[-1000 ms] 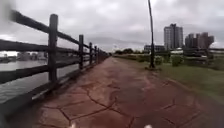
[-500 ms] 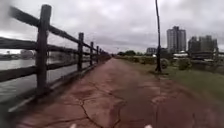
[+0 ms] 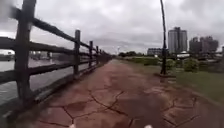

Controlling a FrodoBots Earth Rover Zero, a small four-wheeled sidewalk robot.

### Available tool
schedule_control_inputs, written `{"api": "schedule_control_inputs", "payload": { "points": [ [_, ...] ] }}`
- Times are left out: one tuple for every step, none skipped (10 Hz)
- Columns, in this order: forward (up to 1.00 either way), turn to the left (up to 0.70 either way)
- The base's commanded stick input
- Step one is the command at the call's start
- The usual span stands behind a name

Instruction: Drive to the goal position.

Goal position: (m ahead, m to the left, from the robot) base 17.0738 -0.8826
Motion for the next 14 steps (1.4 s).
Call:
{"api": "schedule_control_inputs", "payload": {
  "points": [
    [0.85,0.01],
    [0.85,0.01],
    [0.85,0.01],
    [0.85,0.01],
    [0.85,0.01],
    [0.85,0.01],
    [0.85,0.01],
    [0.85,0.01],
    [0.85,0.01],
    [0.85,0.01],
    [0.85,0.01],
    [0.85,0.01],
    [0.85,0.01],
    [0.85,0.01]
  ]
}}
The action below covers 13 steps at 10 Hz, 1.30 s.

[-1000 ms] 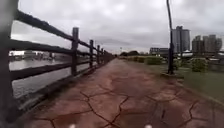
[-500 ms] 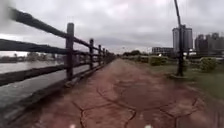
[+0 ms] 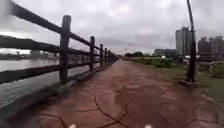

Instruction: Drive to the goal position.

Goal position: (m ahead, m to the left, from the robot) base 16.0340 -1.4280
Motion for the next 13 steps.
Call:
{"api": "schedule_control_inputs", "payload": {
  "points": [
    [0.85,0.01],
    [0.85,0.00],
    [0.85,-0.05],
    [0.85,-0.21],
    [0.85,-0.29],
    [0.85,-0.33],
    [0.85,-0.33],
    [0.85,-0.33],
    [0.85,-0.28],
    [0.85,-0.17],
    [0.85,0.01],
    [0.85,0.01],
    [0.85,0.01]
  ]
}}
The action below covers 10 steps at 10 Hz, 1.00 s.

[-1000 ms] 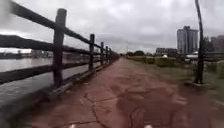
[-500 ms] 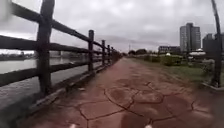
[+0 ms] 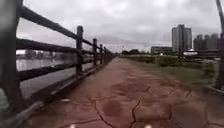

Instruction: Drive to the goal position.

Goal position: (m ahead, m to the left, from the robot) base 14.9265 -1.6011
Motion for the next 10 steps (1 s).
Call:
{"api": "schedule_control_inputs", "payload": {
  "points": [
    [0.85,0.01],
    [0.85,0.01],
    [0.85,0.01],
    [0.85,0.01],
    [0.85,0.01],
    [0.85,0.01],
    [0.85,0.01],
    [0.85,0.01],
    [0.85,0.01],
    [0.85,0.01]
  ]
}}
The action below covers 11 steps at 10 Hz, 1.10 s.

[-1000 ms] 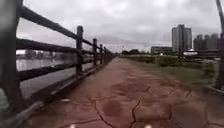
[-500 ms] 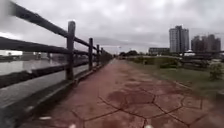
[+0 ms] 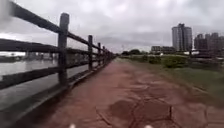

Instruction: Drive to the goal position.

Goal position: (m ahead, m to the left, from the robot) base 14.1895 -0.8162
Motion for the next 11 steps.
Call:
{"api": "schedule_control_inputs", "payload": {
  "points": [
    [0.85,0.01],
    [0.85,-0.01],
    [0.85,-0.06],
    [0.85,-0.33],
    [0.85,-0.33],
    [0.85,-0.33],
    [0.85,-0.29],
    [0.85,-0.08],
    [0.85,0.01],
    [0.85,0.01],
    [0.85,0.01]
  ]
}}
